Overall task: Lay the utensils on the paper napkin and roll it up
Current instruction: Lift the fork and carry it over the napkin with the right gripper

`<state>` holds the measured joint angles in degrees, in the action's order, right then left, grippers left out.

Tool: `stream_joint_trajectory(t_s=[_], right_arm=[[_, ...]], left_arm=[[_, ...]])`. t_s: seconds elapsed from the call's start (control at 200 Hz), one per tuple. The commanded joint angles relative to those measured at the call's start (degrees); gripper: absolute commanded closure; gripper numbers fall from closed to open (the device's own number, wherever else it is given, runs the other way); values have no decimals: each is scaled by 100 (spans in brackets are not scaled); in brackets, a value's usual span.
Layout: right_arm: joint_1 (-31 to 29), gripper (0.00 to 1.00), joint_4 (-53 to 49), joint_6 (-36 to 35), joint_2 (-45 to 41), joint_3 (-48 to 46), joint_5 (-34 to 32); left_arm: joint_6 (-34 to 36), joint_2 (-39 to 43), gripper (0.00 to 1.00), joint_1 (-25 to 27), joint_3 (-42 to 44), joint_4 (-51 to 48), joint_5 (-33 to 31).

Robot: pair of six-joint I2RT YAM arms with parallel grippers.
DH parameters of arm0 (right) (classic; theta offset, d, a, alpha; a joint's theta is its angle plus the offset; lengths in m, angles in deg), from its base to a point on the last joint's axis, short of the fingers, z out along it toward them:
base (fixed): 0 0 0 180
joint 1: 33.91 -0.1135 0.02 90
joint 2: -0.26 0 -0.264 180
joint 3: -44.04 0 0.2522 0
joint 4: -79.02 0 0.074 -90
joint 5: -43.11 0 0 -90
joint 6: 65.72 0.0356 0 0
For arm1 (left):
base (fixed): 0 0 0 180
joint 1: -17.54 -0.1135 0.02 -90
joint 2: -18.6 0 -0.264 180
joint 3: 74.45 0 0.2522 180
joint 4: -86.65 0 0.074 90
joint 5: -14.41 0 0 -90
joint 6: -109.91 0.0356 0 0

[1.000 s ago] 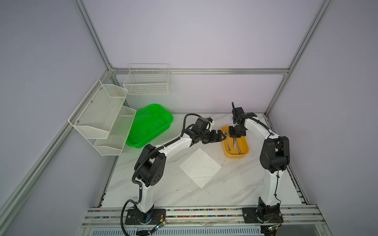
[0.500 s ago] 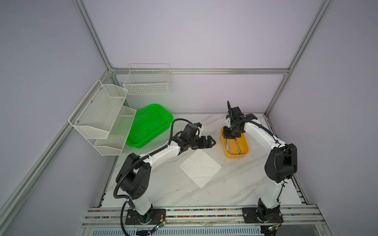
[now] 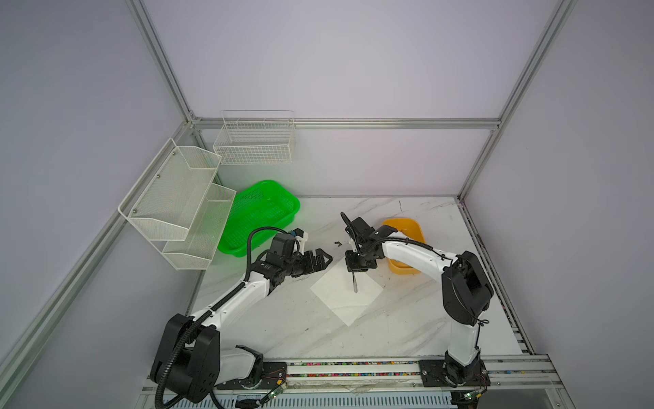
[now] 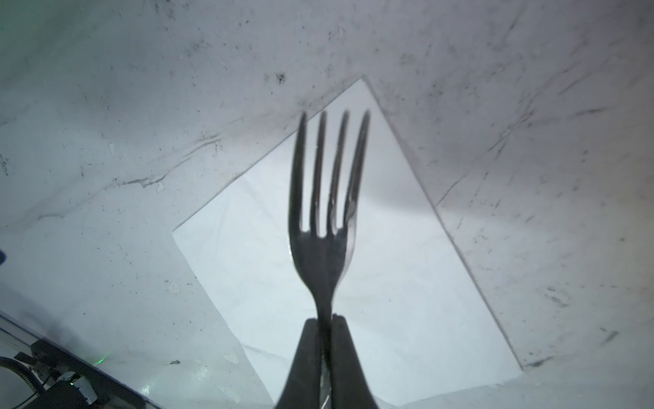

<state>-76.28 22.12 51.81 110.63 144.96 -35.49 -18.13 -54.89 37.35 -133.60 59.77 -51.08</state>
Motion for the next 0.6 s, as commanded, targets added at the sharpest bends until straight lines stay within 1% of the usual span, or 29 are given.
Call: stream_joint_trajectory(t_s=[0.0, 0.31, 0.595], right_arm=[[-210, 92, -70, 429, 325, 255, -145], [-591, 92, -418, 450, 1083, 866, -149], [-678, 92, -631, 591, 1296, 954, -384]], left_arm=[[155, 235, 2, -140, 285, 146, 174], [262, 596, 2, -354, 447, -177, -129], [251, 729, 2, -512, 487, -224, -227]])
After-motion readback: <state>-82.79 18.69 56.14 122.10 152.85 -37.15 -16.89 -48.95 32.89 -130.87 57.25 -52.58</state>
